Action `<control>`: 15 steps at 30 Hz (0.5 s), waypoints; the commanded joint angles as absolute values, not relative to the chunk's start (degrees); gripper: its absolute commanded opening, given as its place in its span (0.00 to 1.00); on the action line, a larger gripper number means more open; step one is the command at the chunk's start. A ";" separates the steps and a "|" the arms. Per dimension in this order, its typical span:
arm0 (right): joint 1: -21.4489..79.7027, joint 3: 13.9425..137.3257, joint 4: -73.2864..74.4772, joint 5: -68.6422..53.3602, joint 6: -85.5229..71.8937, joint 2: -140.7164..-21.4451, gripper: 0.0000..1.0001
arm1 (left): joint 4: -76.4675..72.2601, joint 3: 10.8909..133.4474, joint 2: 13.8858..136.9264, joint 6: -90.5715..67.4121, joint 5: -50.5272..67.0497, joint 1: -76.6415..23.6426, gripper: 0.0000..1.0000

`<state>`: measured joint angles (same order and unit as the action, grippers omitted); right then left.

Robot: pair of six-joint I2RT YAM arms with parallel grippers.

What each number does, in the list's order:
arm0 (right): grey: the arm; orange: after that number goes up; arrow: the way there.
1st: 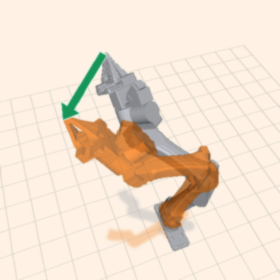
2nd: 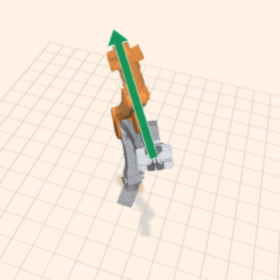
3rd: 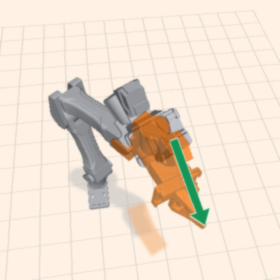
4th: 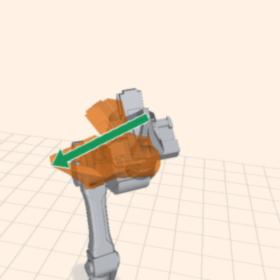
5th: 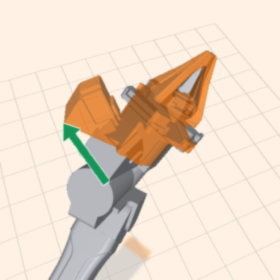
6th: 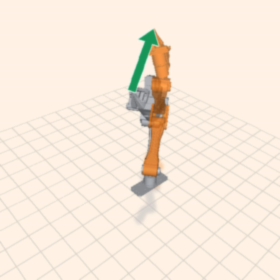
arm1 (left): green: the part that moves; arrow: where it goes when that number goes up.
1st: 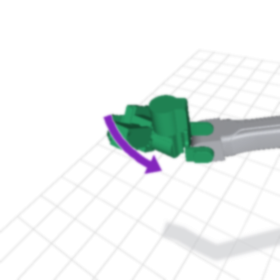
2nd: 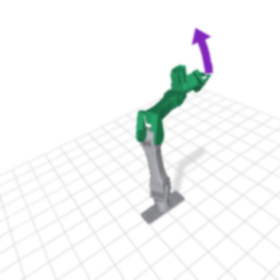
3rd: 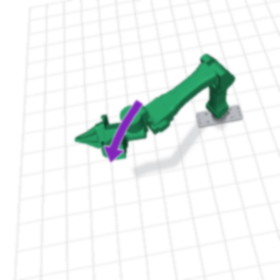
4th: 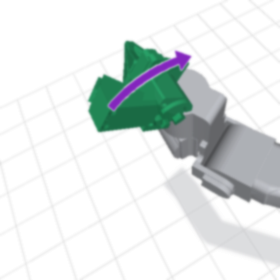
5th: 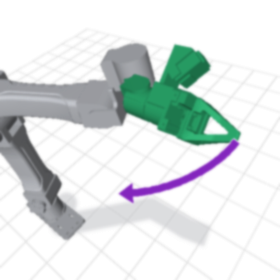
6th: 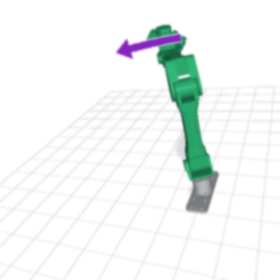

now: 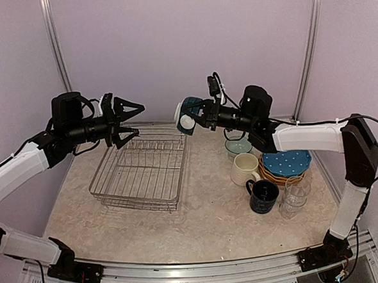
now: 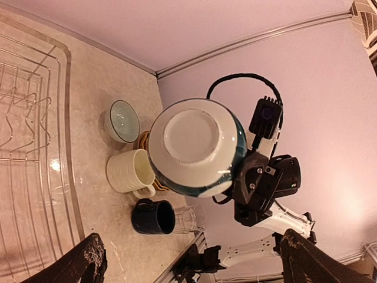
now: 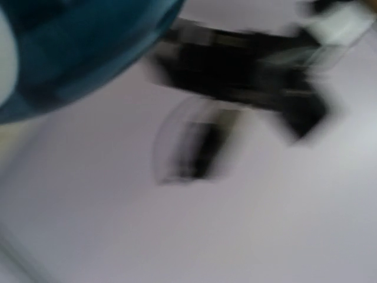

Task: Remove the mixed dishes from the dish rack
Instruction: Place the bowl in the bowl.

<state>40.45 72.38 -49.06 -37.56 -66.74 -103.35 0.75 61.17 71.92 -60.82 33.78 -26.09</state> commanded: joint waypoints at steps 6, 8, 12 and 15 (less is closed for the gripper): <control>38.02 90.07 26.05 4.21 -17.58 -100.20 0.00 | 21.20 62.14 65.93 -48.48 22.69 -24.80 0.99; 37.89 92.85 31.68 11.49 -14.31 -102.05 0.00 | 20.50 61.88 66.01 -48.87 23.35 -24.67 0.99; 36.27 96.99 37.71 16.77 -9.73 -106.44 0.00 | 19.56 62.40 67.38 -49.91 24.18 -25.00 0.99; 33.15 102.20 43.32 13.66 -8.83 -111.49 0.00 | 19.77 63.38 68.88 -50.76 24.73 -25.38 0.99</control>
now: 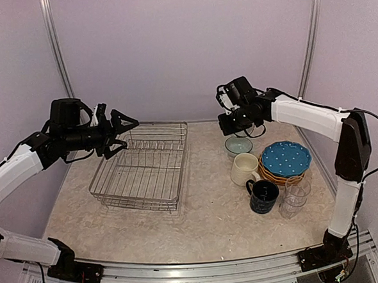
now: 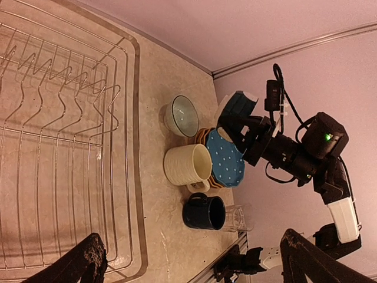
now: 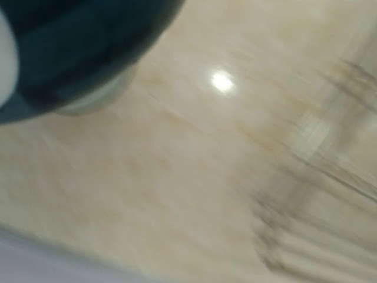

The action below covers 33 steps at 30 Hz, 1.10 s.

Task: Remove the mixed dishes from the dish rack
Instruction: Place the bowl in the bowl.

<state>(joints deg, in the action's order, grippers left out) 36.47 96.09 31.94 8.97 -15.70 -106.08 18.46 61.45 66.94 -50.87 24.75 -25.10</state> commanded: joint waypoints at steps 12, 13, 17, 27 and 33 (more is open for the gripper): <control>31.13 111.60 47.82 12.06 -5.32 -125.21 0.00 | 20.66 64.07 71.52 -52.25 25.04 -27.81 0.99; 31.12 112.43 48.13 12.00 -5.24 -125.97 0.00 | 20.65 64.07 71.60 -52.36 25.01 -28.02 0.99; 31.03 114.59 48.90 11.39 -4.98 -128.10 0.02 | 20.70 64.07 71.63 -52.34 24.98 -28.41 0.99; 31.03 116.08 49.59 9.38 -5.81 -130.17 0.35 | 21.81 64.16 71.19 -51.79 24.61 -28.44 0.99; 31.11 113.10 47.42 6.04 -7.25 -123.26 0.51 | 24.92 65.04 70.78 -49.58 22.75 -28.46 0.99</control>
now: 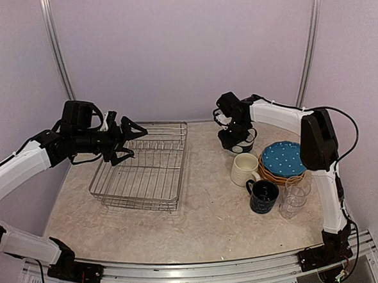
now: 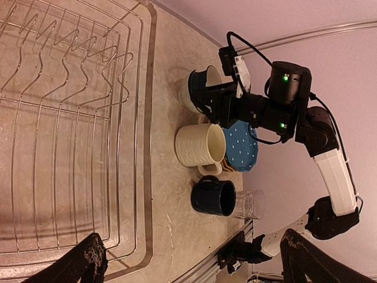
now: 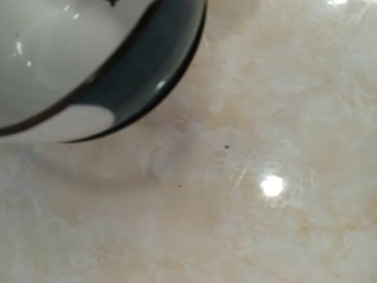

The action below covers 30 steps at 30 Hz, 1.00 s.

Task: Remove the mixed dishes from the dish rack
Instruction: Place the bowl in the bowl, then reset both arms

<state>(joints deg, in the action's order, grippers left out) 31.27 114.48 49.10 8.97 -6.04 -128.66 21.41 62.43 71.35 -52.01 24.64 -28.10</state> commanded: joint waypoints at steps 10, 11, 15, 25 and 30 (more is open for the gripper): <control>31.20 84.36 29.30 -2.53 -10.58 -88.01 0.87 | 31.78 68.58 65.36 -41.40 12.30 -28.64 0.99; 31.20 81.31 27.37 -3.06 -10.68 -84.09 0.90 | 32.15 68.92 64.47 -40.62 10.97 -28.72 0.99; 31.15 72.46 22.24 -4.84 -10.87 -69.46 0.99 | 33.29 70.46 60.43 -37.72 5.06 -28.79 0.99; 31.19 62.86 18.52 5.32 -10.99 -42.35 1.00 | 28.14 67.03 44.42 -33.62 -7.83 -28.92 0.99; 31.20 60.89 15.21 6.82 -11.36 -36.24 1.00 | 26.49 64.62 38.20 -33.14 -10.73 -28.92 0.99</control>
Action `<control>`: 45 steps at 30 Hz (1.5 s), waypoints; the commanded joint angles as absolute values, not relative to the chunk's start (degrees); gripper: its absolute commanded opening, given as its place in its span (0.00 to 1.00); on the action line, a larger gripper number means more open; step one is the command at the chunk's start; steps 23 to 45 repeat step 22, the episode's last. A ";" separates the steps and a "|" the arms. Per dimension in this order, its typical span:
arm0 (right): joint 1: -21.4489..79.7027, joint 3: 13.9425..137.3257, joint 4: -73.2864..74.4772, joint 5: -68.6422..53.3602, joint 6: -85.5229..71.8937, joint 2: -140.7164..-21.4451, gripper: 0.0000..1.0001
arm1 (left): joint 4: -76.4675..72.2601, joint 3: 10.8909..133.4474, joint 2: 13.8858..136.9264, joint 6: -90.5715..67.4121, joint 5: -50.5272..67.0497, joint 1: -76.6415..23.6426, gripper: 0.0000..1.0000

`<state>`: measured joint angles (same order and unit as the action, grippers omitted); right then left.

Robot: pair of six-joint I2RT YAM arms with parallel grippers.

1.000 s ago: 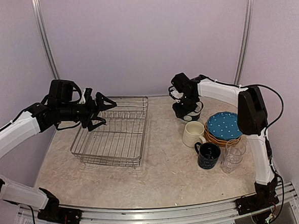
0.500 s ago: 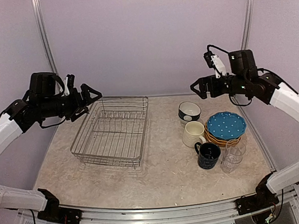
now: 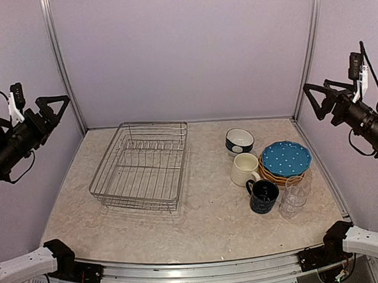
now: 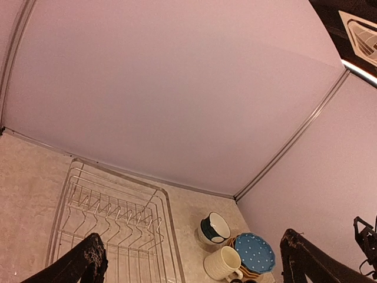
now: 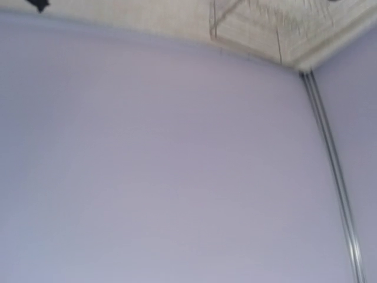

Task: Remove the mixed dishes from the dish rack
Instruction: Reset both arms

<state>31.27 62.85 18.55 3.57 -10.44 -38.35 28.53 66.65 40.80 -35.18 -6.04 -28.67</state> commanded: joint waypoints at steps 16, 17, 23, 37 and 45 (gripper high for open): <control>31.20 61.36 10.84 5.75 -11.50 -37.02 1.00 | 28.40 64.34 35.45 -32.87 -13.30 -28.95 0.99; 31.16 61.10 10.93 5.97 -11.44 -36.66 1.00 | 28.13 64.26 35.56 -32.94 -13.21 -28.92 0.99; 31.20 58.92 8.49 6.34 -12.08 -33.43 1.00 | 28.01 64.51 36.76 -32.96 -12.69 -28.92 0.99; 31.20 58.92 8.49 6.34 -12.08 -33.43 1.00 | 28.01 64.51 36.76 -32.96 -12.69 -28.92 0.99; 31.20 58.92 8.49 6.34 -12.08 -33.43 1.00 | 28.01 64.51 36.76 -32.96 -12.69 -28.92 0.99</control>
